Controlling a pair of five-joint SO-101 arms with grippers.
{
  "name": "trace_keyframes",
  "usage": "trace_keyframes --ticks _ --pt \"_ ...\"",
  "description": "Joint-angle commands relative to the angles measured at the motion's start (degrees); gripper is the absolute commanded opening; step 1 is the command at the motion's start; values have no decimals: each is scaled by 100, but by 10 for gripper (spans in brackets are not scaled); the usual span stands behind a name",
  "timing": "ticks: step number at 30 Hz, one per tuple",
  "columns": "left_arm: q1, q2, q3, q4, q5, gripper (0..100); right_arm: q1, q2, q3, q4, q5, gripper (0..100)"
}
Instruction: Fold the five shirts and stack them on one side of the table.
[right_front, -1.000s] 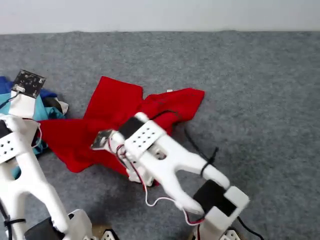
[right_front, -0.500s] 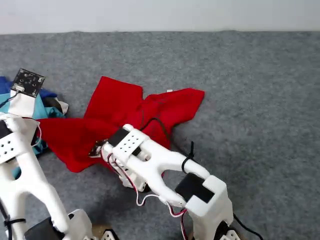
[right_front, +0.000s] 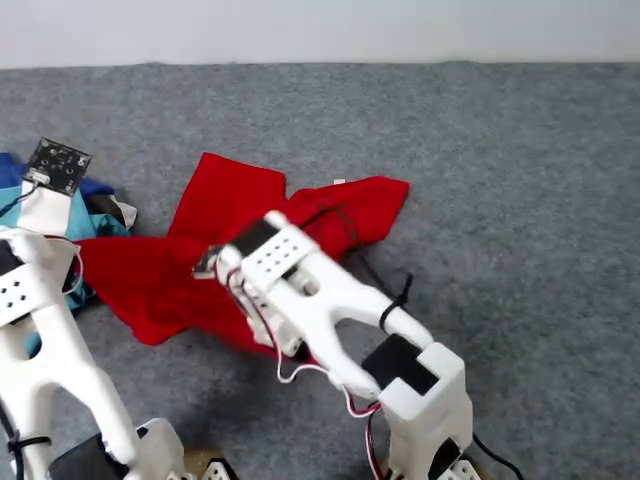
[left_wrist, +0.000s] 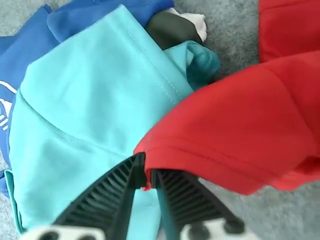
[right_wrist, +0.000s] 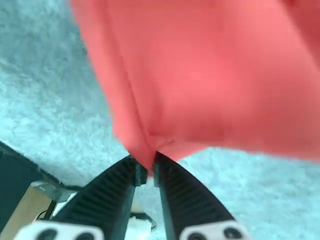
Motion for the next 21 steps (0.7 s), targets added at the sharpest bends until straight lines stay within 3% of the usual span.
trace_keyframes --ticks 1,13,21 --pt "123 -237 -655 466 237 14 374 -655 -615 347 229 9" --pt "1451 -237 -2835 2224 1073 14 1587 -3574 -633 330 949 9" --pt "2400 -237 -4804 2541 1459 14 3037 -5578 -633 -400 2277 9"
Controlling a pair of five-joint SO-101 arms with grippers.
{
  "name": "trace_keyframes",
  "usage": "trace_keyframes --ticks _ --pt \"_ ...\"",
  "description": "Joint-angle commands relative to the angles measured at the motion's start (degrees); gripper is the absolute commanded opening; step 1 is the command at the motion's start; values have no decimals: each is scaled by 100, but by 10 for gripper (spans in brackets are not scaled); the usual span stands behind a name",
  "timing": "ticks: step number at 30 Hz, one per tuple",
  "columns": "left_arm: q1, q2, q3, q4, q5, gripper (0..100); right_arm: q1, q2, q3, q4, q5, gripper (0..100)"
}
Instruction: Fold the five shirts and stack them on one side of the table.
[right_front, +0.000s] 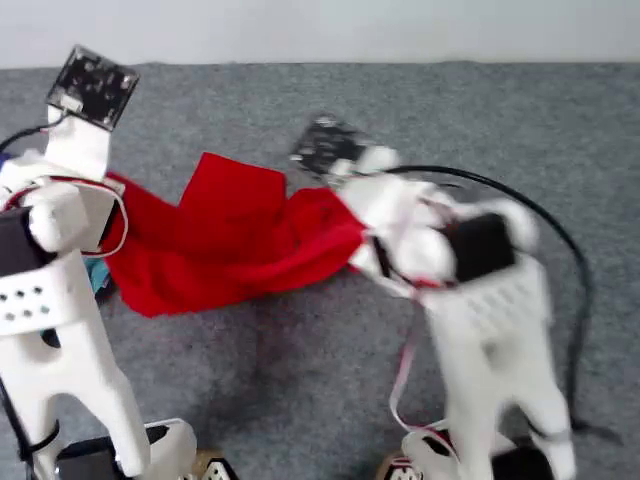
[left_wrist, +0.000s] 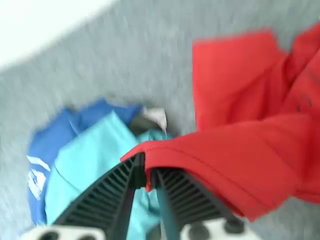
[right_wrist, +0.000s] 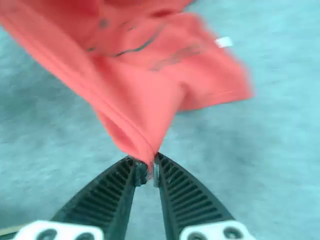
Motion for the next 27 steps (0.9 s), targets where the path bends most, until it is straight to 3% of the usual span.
trace_keyframes --ticks 1,11,17,22,27 --pt "396 -237 -1095 9 132 14 655 -1007 -325 -593 712 9" --pt "1398 -229 -3609 -633 114 14 1833 -2229 -325 -2844 2066 9" --pt "1415 -237 -4356 -765 88 14 2607 -2475 -325 -4180 2180 9" --pt "1415 -237 -4927 -747 -765 14 3354 -2589 -325 -4866 2163 9" --pt "1415 -237 -5367 -730 -1319 14 3626 -2774 -325 -5051 2171 9"
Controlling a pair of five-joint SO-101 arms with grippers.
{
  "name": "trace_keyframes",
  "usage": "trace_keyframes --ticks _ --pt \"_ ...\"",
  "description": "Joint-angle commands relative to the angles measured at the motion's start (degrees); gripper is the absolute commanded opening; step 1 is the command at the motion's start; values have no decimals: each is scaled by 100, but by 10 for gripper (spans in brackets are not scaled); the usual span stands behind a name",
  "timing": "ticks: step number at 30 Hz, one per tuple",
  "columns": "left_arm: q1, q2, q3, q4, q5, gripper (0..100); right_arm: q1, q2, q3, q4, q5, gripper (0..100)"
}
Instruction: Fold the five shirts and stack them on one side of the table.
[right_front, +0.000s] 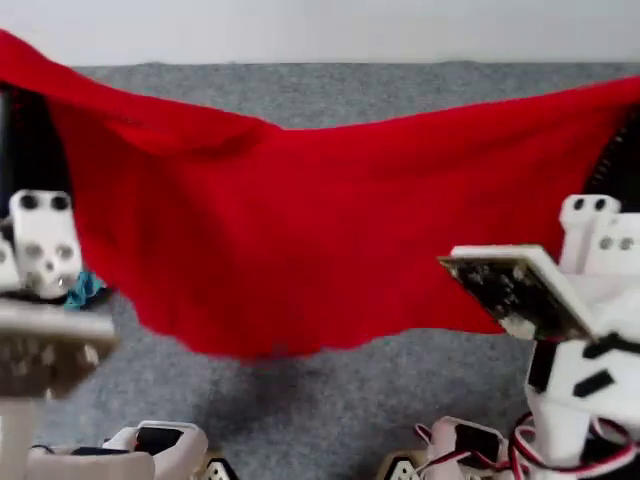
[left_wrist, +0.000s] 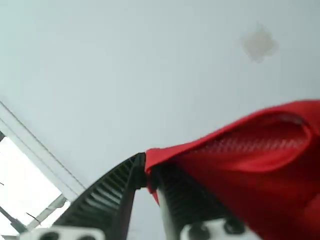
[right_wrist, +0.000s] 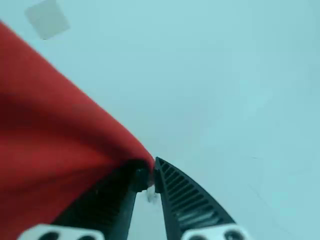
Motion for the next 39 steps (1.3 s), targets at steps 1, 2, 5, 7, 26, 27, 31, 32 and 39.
trace_keyframes --ticks 1,2,5,7,26,27,31,32,39 --pt "9 0 -426 -141 -378 14 207 -127 -211 -110 53 9" --pt "9 0 -541 -141 -484 14 251 -189 -202 -92 53 9" --pt "0 0 -813 -141 -774 14 409 -382 -202 198 53 9" --pt "-9 -9 -989 -141 -958 14 435 -549 -202 479 62 9" --pt "-598 193 -1033 695 -1310 14 673 -1068 255 2273 299 10" --pt "-598 229 -848 809 -1389 14 637 -1007 431 2273 308 10" --pt "-598 422 163 879 -1451 14 -4 -752 1160 2273 422 10" --pt "-598 475 444 870 -1459 14 -171 -716 1345 2264 501 10" --pt "-598 1090 2299 26 -1451 14 -699 -365 2884 989 448 9"
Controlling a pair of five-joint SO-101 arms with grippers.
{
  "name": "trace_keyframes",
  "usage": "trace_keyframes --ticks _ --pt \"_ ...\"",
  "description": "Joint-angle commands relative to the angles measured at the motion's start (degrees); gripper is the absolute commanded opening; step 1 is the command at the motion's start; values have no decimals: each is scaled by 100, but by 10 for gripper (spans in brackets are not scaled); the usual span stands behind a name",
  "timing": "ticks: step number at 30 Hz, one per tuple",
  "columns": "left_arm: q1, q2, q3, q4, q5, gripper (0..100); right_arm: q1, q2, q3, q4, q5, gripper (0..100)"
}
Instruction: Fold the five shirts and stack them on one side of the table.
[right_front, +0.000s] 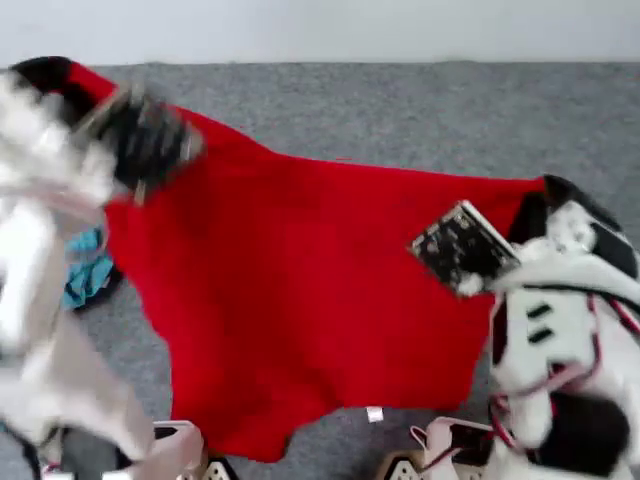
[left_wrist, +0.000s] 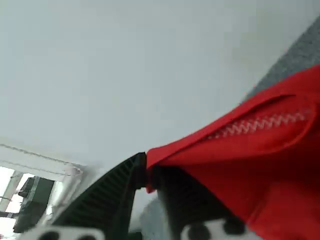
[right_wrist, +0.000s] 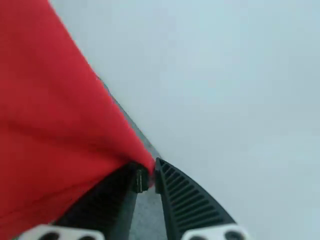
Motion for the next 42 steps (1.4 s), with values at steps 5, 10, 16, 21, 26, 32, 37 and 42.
trace_keyframes --ticks 5,10,16,21,26,32,37,42 --pt "9 607 1640 -2013 -35 14 -84 620 1574 -2220 35 9" --pt "9 1099 2440 -3209 -35 14 -92 1464 2136 -3723 35 9" --pt "-26 1908 2756 -4554 -35 14 -163 2941 2163 -5402 35 9" --pt "9 2470 2747 -5758 -44 14 -338 3969 1943 -6633 158 9" --pt "97 2796 2747 -6646 -53 14 -391 4936 1204 -7055 325 9" --pt "193 2831 2765 -6488 -53 14 -418 5367 712 -6985 325 9" --pt "167 2681 2765 -5266 -53 14 -532 5156 712 -5692 325 9" --pt "211 2242 2774 -3165 -53 14 -541 4409 730 -3530 316 9"
